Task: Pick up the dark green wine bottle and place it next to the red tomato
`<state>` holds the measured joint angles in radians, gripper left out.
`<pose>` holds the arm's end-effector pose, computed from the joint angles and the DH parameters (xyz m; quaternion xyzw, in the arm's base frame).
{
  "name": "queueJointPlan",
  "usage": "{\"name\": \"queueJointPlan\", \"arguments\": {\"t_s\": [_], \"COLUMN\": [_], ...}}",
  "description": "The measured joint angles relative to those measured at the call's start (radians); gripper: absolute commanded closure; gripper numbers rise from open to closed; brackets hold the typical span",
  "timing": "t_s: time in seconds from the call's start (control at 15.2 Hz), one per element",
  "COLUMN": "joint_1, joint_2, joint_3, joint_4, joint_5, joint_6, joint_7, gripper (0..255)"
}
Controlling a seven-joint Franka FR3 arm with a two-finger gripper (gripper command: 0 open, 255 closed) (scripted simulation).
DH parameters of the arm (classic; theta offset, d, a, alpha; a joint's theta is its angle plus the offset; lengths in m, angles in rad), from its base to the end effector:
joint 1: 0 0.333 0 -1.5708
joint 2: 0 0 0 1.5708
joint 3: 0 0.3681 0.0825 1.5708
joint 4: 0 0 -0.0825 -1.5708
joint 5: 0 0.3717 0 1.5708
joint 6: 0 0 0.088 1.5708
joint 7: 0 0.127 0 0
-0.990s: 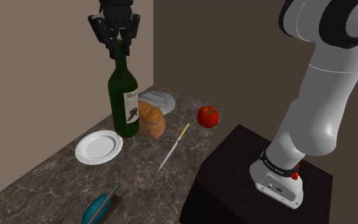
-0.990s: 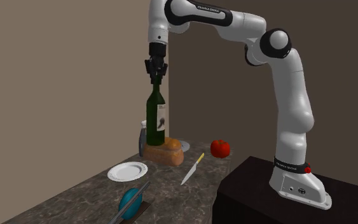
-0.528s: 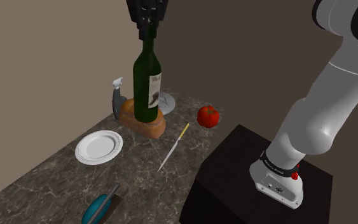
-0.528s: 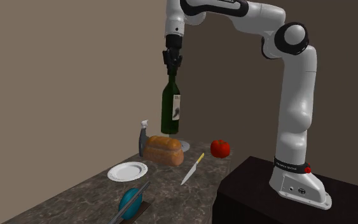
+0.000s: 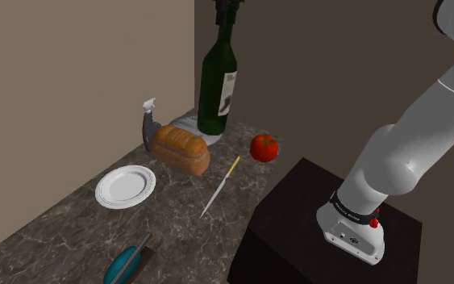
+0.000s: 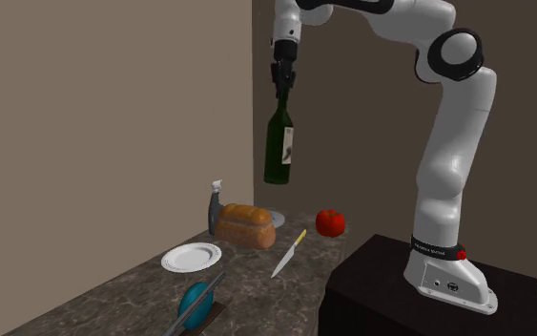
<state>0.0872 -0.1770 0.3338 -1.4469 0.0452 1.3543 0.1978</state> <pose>0.3983 0.2110 0.7744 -0.9926 -0.1156 -0.0376 0.0046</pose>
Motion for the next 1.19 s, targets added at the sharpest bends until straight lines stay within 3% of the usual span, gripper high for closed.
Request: {"name": "queueJointPlan", "arguments": {"t_s": [0.4,1.06,1.19], "joint_1": [-0.042,-0.107,-0.114], "joint_2": [-0.078,-0.094,-0.097], "joint_3": [-0.089,-0.243,-0.260], "joint_4": [0.030,0.218,0.216], "joint_5": [0.016,-0.001,-0.004], "joint_6": [-0.108,-0.320,-0.322], "joint_7": [-0.123,-0.338,-0.362], "gripper": [255,255,255]}}
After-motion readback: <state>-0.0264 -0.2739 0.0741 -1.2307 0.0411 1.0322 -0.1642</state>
